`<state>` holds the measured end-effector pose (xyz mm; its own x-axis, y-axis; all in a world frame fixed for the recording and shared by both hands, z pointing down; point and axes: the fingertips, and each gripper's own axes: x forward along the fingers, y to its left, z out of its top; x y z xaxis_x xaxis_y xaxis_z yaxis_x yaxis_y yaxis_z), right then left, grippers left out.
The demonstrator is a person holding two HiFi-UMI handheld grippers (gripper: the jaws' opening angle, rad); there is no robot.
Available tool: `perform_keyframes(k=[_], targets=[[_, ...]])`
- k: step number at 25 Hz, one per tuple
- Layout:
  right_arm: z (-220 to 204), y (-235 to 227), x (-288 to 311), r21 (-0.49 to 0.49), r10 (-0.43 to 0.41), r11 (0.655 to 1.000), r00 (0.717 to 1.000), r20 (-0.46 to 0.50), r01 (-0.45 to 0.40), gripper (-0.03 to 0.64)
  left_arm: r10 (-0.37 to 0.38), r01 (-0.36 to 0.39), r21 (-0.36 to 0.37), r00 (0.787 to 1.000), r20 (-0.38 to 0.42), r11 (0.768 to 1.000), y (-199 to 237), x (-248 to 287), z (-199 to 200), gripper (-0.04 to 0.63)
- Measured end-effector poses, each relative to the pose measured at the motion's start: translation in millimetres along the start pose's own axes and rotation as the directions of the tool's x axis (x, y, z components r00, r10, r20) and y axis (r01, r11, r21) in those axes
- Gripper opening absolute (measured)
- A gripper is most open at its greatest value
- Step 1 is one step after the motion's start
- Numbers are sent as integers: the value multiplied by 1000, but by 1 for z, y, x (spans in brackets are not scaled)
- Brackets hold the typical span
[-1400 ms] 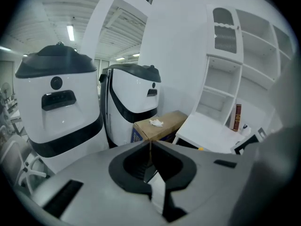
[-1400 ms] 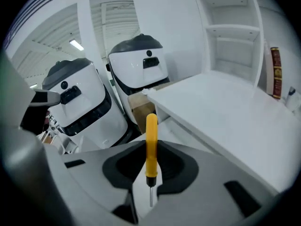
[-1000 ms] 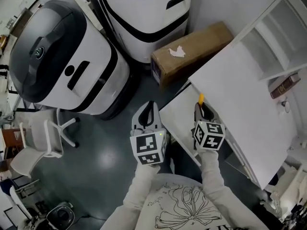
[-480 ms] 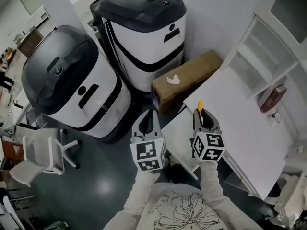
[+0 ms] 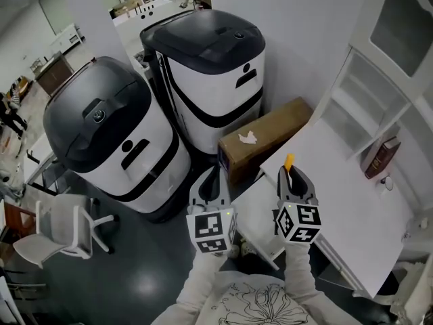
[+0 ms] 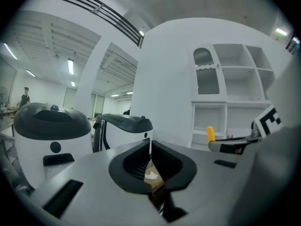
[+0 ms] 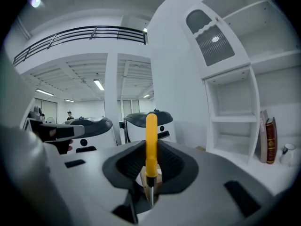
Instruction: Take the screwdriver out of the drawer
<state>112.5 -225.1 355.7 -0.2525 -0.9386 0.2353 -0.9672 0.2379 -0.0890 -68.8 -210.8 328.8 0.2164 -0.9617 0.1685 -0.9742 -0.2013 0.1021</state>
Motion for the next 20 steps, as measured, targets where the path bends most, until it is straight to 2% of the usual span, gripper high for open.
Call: perform_keyframes(k=[7,20], targets=[[21,3,-9,-1,18,1000,999,48,-18,69,-1,0,16,999,35,1000,-5,-6,17,14],[30,7,-22,-12,40,999,996,83,-39,69,6,-7,23,999,47,1000,-13,-17,19,14]])
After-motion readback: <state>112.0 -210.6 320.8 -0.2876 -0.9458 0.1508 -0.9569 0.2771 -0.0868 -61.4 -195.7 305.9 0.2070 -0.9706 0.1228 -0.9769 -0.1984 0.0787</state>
